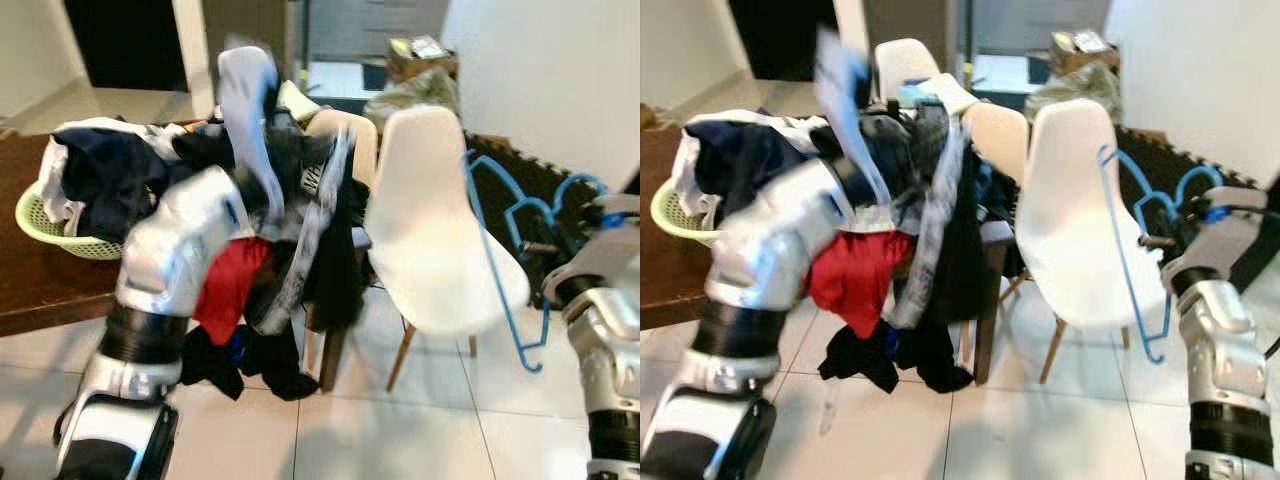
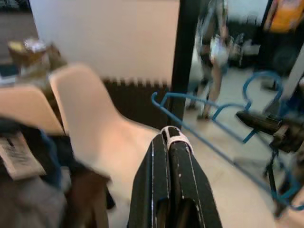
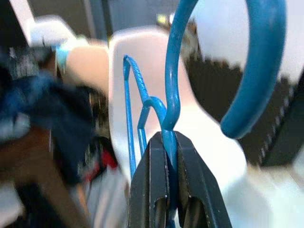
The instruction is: Hang hanger
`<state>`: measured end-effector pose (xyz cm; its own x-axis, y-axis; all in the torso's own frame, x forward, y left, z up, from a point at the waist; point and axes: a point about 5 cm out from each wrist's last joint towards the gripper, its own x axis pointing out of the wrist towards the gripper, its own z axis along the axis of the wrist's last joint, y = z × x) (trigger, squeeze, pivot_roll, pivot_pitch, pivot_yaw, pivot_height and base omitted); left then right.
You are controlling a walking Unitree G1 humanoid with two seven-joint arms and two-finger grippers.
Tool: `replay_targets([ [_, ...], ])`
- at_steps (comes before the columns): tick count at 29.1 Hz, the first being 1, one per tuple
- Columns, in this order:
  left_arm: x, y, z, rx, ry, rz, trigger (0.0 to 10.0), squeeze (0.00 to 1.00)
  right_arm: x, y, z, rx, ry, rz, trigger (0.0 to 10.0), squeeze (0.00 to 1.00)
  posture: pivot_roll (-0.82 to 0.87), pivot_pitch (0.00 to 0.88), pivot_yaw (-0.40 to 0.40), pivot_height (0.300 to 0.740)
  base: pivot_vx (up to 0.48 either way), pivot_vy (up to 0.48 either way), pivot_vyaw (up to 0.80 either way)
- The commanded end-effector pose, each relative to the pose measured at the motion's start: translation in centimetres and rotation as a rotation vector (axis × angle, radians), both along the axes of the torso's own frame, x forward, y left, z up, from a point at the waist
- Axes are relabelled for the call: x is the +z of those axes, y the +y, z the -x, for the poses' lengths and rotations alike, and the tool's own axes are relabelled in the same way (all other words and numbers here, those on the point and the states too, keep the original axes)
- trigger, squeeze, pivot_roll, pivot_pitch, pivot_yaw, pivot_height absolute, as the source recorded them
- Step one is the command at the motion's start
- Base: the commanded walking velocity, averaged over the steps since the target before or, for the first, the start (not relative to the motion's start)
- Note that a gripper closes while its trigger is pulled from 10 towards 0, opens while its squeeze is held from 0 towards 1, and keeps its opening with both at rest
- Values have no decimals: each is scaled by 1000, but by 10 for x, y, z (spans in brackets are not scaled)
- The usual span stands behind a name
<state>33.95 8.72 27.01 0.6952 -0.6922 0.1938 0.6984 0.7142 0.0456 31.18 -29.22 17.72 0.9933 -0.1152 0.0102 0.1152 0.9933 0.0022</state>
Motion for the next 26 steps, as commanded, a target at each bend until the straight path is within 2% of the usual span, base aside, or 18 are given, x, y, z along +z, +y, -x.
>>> replay_targets([
  [1,-5,7,-2,50,-22,-29,10000,0,1,0,-1,3,16,33,10000,0,21,0,-12,740,0,0,-788],
  [2,-18,14,-3,86,22,-42,10000,0,-3,2,0,11,40,50,10000,0,22,0,-13,740,0,0,-788],
  [5,-27,18,-4,108,50,-49,10000,0,-7,3,1,17,55,61,10000,0,22,0,-13,740,0,0,-788],
  [6,-40,25,-5,150,100,-63,10000,0,-11,5,2,27,75,72,10000,0,21,0,-14,740,0,0,-788],
  [7,-40,25,-5,150,100,-63,10000,0,-11,5,2,27,75,72,10000,0,21,0,-14,740,0,0,-788],
  [8,-57,32,-6,196,157,-96,10000,0,-17,8,3,35,95,76,10000,0,20,0,-16,740,0,0,-788],
  [12,-57,32,-6,196,157,-96,10000,0,-17,8,3,35,95,76,10000,0,20,0,-16,740,0,0,-788],
  [13,-73,39,-5,235,203,-133,10000,0,-21,10,4,41,113,82,10000,0,18,2,-16,740,0,0,-788],
  [15,-139,59,5,310,395,-262,10000,0,-45,12,13,44,203,100,10000,0,13,13,-21,740,0,0,-788],
  [16,-157,66,10,330,441,-306,10000,0,-53,12,16,44,231,103,10000,0,13,13,-21,740,0,0,-788],
  [18,-157,66,10,330,441,-306,10000,0,-53,12,16,44,231,103,10000,0,13,13,-21,740,0,0,-788],
  [19,-176,73,16,359,508,-301,10000,0,-63,12,21,43,265,110,10000,0,10,14,-20,740,0,0,-788],
  [20,-176,73,16,359,508,-301,10000,0,-63,12,21,43,265,110,10000,0,10,14,-20,740,0,0,-788],
  [21,-195,81,25,394,569,-306,10000,0,-78,14,29,44,302,101,10000,0,1,12,-21,740,0,0,-788],
  [22,-195,81,25,394,569,-306,10000,0,-78,14,29,44,302,101,10000,0,1,12,-21,740,0,0,-788],
  [23,-216,87,36,422,644,-297,10000,0,-94,17,39,53,349,92,10000,0,4,11,-23,740,0,0,-788],
  [25,-216,87,36,422,644,-297,10000,0,-94,17,39,53,349,92,10000,0,4,11,-23,740,0,0,-788],
  [26,-235,92,49,446,711,-296,10000,0,-109,21,50,62,388,77,10000,0,-1,10,-21,740,0,0,-788],
])
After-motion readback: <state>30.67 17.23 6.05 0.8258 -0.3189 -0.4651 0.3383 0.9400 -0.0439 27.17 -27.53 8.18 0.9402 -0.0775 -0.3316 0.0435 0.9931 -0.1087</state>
